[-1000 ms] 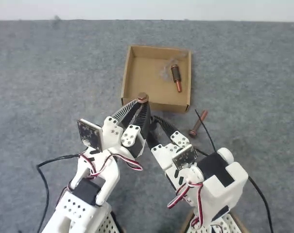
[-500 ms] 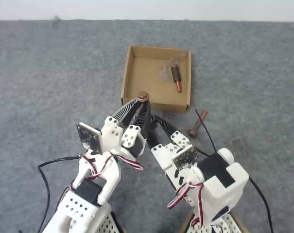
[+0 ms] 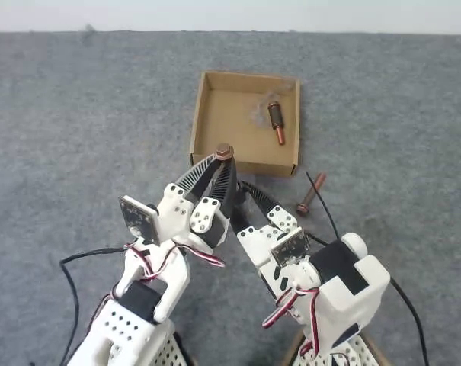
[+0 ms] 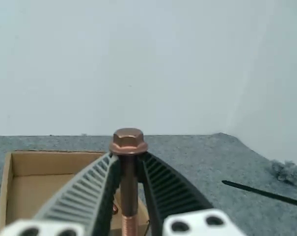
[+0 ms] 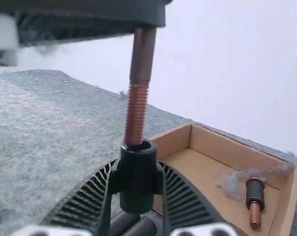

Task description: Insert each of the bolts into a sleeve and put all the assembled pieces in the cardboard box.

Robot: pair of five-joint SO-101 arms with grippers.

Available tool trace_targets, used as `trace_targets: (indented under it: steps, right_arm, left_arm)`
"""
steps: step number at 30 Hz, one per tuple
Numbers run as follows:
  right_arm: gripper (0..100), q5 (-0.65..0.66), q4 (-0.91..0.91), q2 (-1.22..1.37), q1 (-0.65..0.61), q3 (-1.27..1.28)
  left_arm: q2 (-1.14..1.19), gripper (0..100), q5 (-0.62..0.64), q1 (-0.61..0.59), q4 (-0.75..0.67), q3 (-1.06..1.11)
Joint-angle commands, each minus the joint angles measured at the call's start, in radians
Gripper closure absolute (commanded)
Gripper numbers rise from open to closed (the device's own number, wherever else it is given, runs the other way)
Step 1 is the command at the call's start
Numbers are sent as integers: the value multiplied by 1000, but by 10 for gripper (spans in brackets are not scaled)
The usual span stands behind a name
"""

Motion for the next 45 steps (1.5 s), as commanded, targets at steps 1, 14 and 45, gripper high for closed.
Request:
trace_targets:
  steps: [1, 14, 45]
  right_arm:
    - [992, -14, -8, -56, 13, 26]
    - [992, -14, -8, -56, 13, 26]
    - [992, -14, -8, -54, 19, 26]
  left_arm:
    - [8, 990, -8, 5, -72, 1]
    - [8, 990, -8, 2, -86, 1]
    - [305, 990, -5, 6, -87, -219]
